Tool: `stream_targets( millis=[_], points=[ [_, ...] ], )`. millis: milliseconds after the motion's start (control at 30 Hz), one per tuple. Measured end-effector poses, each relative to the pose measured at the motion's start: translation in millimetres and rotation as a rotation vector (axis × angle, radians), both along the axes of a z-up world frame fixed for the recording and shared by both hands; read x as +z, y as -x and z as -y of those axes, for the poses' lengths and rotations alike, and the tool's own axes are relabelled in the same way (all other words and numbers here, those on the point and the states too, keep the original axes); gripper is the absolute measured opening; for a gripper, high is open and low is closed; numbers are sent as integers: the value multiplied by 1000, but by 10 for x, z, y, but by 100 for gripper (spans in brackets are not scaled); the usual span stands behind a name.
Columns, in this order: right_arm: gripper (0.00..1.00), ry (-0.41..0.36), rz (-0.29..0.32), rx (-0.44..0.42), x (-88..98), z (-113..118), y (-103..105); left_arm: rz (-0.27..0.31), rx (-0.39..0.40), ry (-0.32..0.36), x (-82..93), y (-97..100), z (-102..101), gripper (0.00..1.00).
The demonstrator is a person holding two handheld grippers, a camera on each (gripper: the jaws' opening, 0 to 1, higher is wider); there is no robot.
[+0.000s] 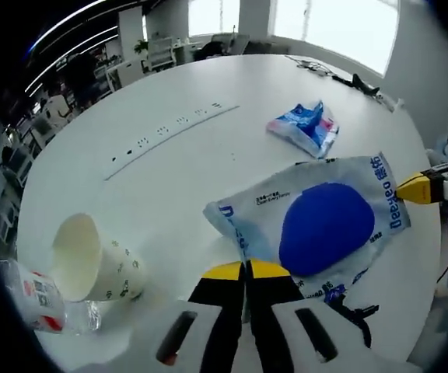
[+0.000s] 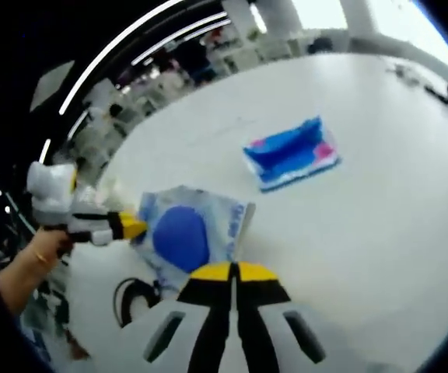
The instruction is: Arrange the tabletop items into an orderly group along one side of the table until the central work area is clear of visible clutter.
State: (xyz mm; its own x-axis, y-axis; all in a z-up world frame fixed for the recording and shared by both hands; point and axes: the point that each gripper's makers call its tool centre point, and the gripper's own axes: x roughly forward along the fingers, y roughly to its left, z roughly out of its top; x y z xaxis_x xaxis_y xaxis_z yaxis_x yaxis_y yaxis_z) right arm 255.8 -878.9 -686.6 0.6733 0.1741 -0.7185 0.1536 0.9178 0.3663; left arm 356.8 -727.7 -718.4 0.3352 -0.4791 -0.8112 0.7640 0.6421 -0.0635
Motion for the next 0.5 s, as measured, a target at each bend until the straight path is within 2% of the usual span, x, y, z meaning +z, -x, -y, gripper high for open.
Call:
stream_targets(
  millis=[267,367,500],
  points=[
    [0,59,-13,56,7,63,-151,-49,56,30,-5,35,-43,0],
    [0,50,-18,67,-2,59,-215,-48,70,27,-7,22,-72,0],
    [0,87,-22,96,-11,93,-316,-52,81,36,10,27,-75,0]
  ],
)
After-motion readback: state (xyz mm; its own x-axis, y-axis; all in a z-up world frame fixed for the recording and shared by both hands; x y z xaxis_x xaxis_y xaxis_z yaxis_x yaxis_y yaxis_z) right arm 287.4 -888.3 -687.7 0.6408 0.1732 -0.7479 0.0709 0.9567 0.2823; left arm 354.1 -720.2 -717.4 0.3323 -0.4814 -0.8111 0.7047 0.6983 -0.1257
